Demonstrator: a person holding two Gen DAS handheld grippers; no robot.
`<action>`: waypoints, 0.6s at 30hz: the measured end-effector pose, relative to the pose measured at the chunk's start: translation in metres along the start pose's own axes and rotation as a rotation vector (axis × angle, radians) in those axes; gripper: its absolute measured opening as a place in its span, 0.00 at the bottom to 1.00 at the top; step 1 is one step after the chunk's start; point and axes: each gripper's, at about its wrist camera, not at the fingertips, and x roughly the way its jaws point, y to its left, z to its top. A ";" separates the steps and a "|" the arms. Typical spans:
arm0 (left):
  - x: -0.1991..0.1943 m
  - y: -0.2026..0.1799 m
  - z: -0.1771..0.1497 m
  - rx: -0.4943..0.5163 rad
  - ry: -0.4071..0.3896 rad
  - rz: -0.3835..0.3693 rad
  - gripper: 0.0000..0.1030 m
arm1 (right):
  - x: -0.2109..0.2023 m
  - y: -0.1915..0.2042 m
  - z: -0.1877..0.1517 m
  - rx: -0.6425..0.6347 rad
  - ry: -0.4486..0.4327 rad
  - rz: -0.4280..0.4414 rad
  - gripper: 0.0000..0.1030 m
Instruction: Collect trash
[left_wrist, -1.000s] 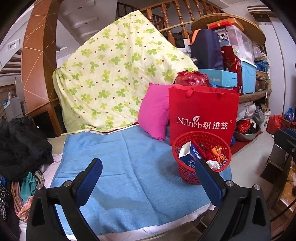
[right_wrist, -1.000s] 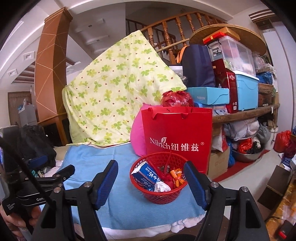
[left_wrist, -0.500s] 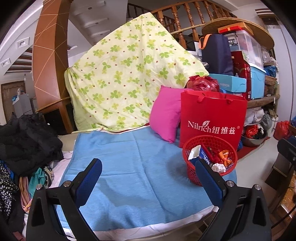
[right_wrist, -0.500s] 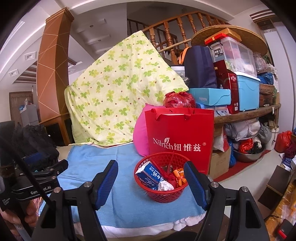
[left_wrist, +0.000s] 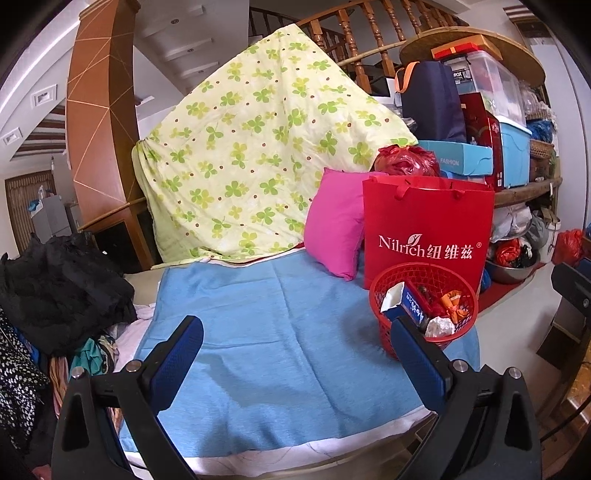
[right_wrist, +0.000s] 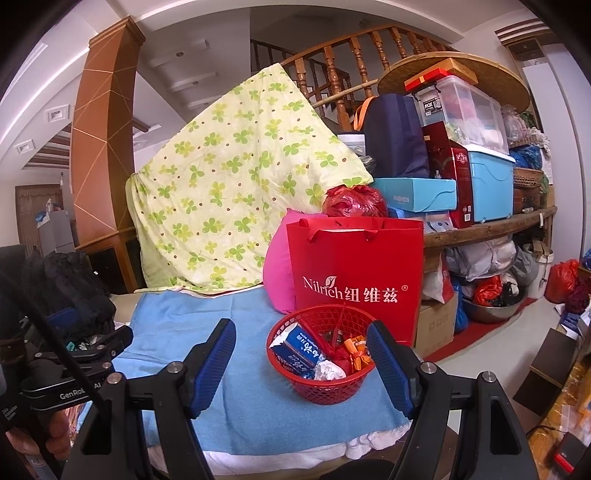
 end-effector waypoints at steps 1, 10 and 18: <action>0.000 0.000 0.000 0.000 0.002 -0.004 0.98 | 0.000 0.000 0.000 0.002 0.002 0.000 0.74; 0.000 -0.003 0.000 0.011 0.022 -0.014 0.98 | 0.003 -0.007 0.000 0.009 0.005 -0.015 0.74; -0.004 -0.007 0.001 0.033 0.011 -0.018 0.98 | 0.003 -0.008 0.000 0.012 0.000 -0.021 0.74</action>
